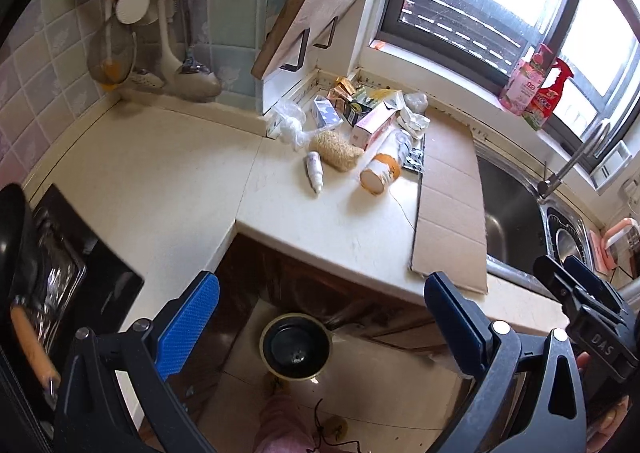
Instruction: Collect trash
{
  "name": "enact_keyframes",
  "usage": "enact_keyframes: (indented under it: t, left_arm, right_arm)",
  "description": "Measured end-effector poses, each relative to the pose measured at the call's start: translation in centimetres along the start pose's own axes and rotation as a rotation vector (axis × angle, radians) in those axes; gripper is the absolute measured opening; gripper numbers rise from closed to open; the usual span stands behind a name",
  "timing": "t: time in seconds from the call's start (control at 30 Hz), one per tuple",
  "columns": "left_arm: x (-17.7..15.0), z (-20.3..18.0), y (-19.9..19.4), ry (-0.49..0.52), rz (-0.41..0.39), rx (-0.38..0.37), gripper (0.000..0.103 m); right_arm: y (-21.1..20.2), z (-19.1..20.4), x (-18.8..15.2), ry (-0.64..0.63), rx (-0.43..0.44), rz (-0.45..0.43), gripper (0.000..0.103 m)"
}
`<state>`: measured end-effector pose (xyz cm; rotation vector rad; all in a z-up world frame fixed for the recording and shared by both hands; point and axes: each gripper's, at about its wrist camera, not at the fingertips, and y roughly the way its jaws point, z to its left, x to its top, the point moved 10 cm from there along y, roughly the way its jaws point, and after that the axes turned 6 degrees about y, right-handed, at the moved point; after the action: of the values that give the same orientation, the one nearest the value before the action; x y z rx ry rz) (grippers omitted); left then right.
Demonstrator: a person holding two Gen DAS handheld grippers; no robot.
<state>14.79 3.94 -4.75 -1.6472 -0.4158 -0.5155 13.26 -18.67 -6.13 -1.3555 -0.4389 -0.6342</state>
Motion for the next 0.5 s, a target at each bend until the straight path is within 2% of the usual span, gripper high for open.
enact_keyframes:
  t: [0.13,0.23,0.37,0.5]
  left_arm:
    - [3.8,0.8,5.0,0.012,0.018,0.009,0.102]
    - [6.4,1.5,9.2,0.024,0.023,0.009,0.101]
    - [8.8,2.3,14.6,0.026,0.055,-0.003,0.094]
    - [9.8,2.7,19.0,0.038,0.098,-0.006,0.085]
  right_arm:
    - [4.6,0.5,2.6,0.047,0.004,0.04,0.089]
    - [8.5,0.9,3.7,0.115,0.043,0.098,0.089]
    - [14.5,1.0,4.7,0.198,0.049,0.176,0.088]
    - [19.3,1.2,5.1,0.287,0.079,0.241,0.087]
